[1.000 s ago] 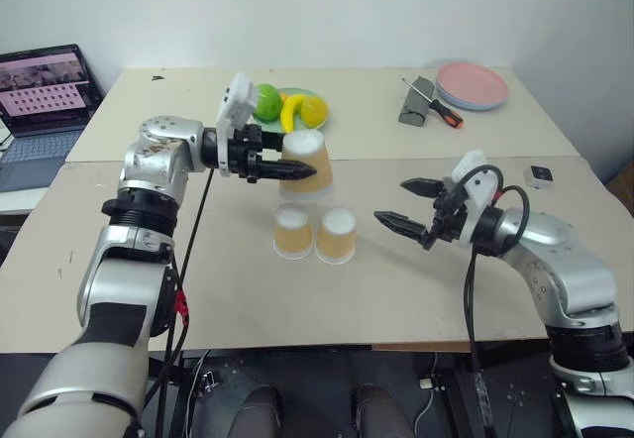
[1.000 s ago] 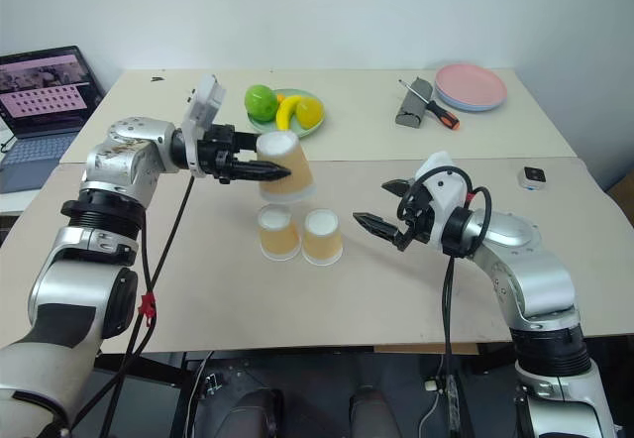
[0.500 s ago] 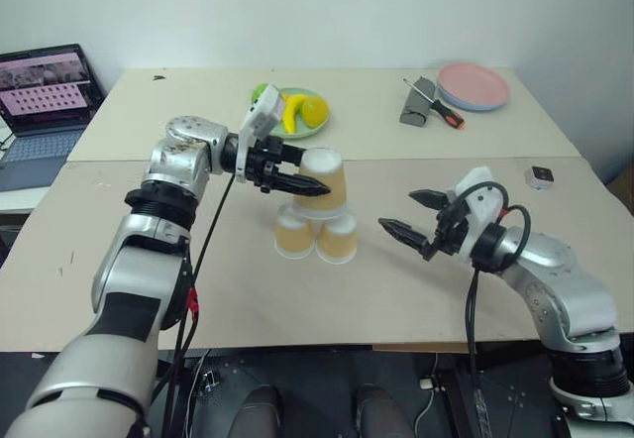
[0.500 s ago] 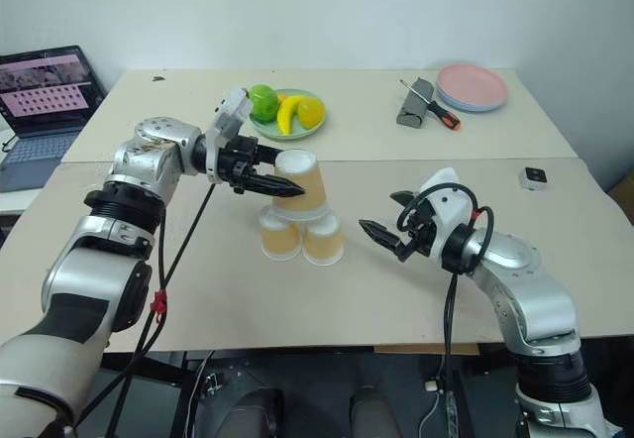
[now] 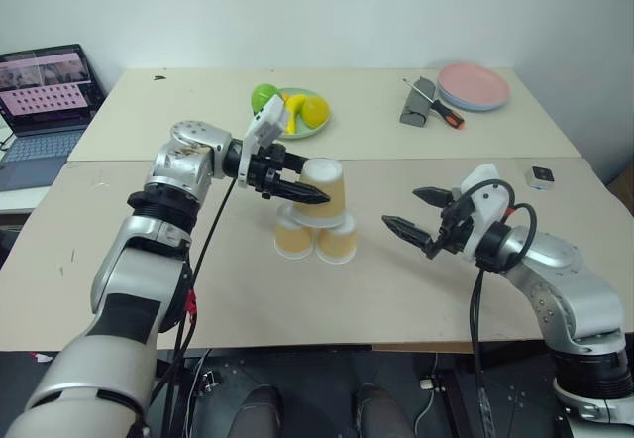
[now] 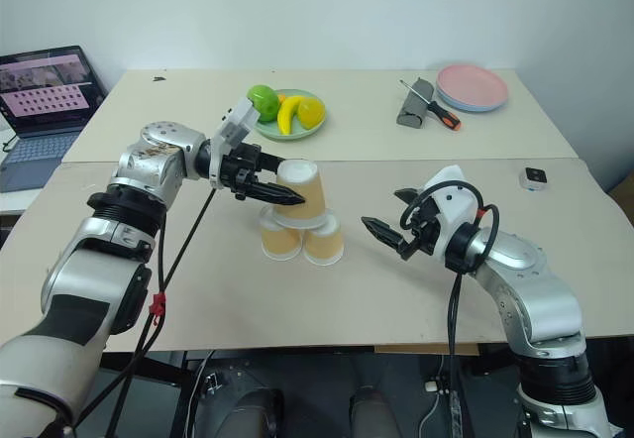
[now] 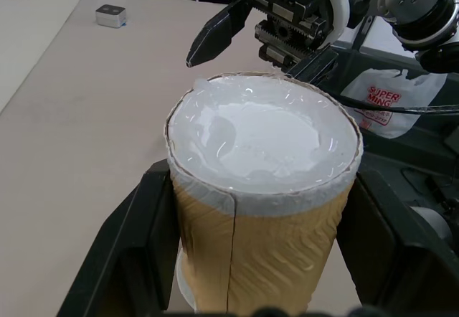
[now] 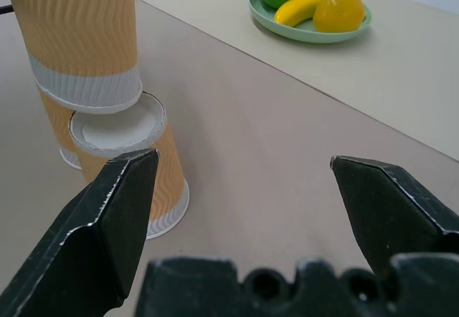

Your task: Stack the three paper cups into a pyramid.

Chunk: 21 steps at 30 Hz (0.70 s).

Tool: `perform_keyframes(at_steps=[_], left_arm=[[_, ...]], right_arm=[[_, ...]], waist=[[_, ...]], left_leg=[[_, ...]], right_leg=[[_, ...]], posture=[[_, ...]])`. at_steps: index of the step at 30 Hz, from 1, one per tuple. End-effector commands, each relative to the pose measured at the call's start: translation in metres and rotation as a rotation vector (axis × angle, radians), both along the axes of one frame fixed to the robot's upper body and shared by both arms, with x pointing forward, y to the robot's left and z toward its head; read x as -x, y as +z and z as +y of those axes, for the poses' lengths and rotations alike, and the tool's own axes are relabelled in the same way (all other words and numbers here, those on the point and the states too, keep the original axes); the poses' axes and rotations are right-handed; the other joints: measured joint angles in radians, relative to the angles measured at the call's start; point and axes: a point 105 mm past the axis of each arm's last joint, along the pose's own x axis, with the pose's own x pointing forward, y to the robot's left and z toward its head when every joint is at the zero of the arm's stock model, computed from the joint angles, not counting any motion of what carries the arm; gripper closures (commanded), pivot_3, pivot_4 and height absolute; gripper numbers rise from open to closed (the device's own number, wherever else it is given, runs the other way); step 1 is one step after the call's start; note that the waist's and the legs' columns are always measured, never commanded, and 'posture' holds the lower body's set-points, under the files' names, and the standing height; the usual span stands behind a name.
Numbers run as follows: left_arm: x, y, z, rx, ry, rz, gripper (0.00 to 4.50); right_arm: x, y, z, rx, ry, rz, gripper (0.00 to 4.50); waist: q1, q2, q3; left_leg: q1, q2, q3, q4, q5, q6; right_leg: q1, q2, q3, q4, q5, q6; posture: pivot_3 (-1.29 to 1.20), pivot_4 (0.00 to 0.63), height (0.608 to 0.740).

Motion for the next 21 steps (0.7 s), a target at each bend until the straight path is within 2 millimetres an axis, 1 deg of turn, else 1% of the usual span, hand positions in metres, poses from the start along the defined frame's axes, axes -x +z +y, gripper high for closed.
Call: perform_keyframes(at_steps=[1, 2, 4, 5, 9, 13, 15, 17, 19, 21], left_arm=[[0.003, 0.012, 0.001, 0.019, -0.017, -0.034, 1.06], [0.002, 0.013, 0.001, 0.023, -0.012, -0.033, 0.87], [0.000, 0.015, 0.001, 0.032, -0.006, -0.039, 0.23], [0.000, 0.016, 0.001, 0.032, -0.003, -0.045, 0.07], [-0.003, 0.020, 0.001, 0.048, 0.017, -0.053, 0.07], [-0.003, 0.030, 0.003, 0.074, 0.023, -0.053, 0.07], [-0.001, 0.040, 0.005, 0.098, 0.021, -0.062, 0.07], [0.002, 0.057, 0.007, 0.144, 0.016, -0.058, 0.07], [0.010, 0.075, 0.010, 0.191, -0.003, -0.045, 0.07], [0.019, 0.088, 0.013, 0.216, -0.017, -0.042, 0.07]], right_arm=[[0.004, 0.016, -0.004, -0.010, -0.005, -0.058, 0.00], [0.004, 0.016, -0.004, -0.010, -0.004, -0.056, 0.00], [0.004, 0.015, -0.003, -0.011, 0.000, -0.054, 0.00], [0.004, 0.015, -0.003, -0.012, 0.001, -0.052, 0.00], [0.004, 0.014, -0.003, -0.014, 0.003, -0.049, 0.00], [0.003, 0.013, -0.002, -0.016, 0.005, -0.045, 0.00], [0.003, 0.012, -0.002, -0.013, 0.009, -0.041, 0.00], [0.002, 0.011, -0.001, -0.012, 0.015, -0.038, 0.00], [0.001, 0.011, 0.000, -0.011, 0.020, -0.036, 0.00], [0.001, 0.012, 0.000, -0.010, 0.024, -0.035, 0.00]], waist=[[0.000, 0.000, 0.000], [0.000, 0.000, 0.000], [0.000, 0.000, 0.000], [0.000, 0.000, 0.000], [0.000, 0.000, 0.000], [0.000, 0.000, 0.000], [0.000, 0.000, 0.000], [-0.001, 0.000, 0.000], [-0.002, 0.000, 0.000], [-0.003, 0.000, 0.000]], left_leg=[[0.000, 0.000, 0.000, 0.000, 0.000, 0.000], [0.000, 0.000, 0.000, 0.000, 0.000, 0.000], [0.000, 0.000, 0.000, 0.000, 0.000, 0.000], [0.000, 0.000, 0.000, 0.000, 0.000, 0.000], [0.000, 0.000, 0.000, 0.000, 0.000, 0.000], [0.000, 0.000, 0.000, 0.000, 0.000, 0.000], [0.000, 0.000, 0.000, 0.000, 0.000, 0.000], [0.000, 0.000, 0.000, 0.000, 0.000, 0.000], [0.000, 0.000, 0.000, 0.000, 0.000, 0.000], [0.000, 0.000, 0.000, 0.000, 0.000, 0.000]], right_leg=[[0.000, 0.000, 0.000, 0.000, 0.000, 0.000], [0.000, 0.000, 0.000, 0.000, 0.000, 0.000], [0.000, 0.000, 0.000, 0.000, 0.000, 0.000], [0.000, 0.000, 0.000, 0.000, 0.000, 0.000], [0.000, 0.000, 0.000, 0.000, 0.000, 0.000], [0.000, 0.000, 0.000, 0.000, 0.000, 0.000], [0.000, 0.000, 0.000, 0.000, 0.000, 0.000], [0.000, 0.000, 0.000, 0.000, 0.000, 0.000], [0.000, 0.000, 0.000, 0.000, 0.000, 0.000], [0.000, 0.000, 0.000, 0.000, 0.000, 0.000]], posture=[[0.00, 0.150, 0.740], [0.00, 0.150, 0.740], [0.00, 0.150, 0.740], [0.00, 0.150, 0.740], [0.00, 0.150, 0.740], [0.00, 0.150, 0.740], [0.00, 0.150, 0.740], [0.00, 0.150, 0.740], [0.00, 0.150, 0.740], [0.00, 0.150, 0.740]])
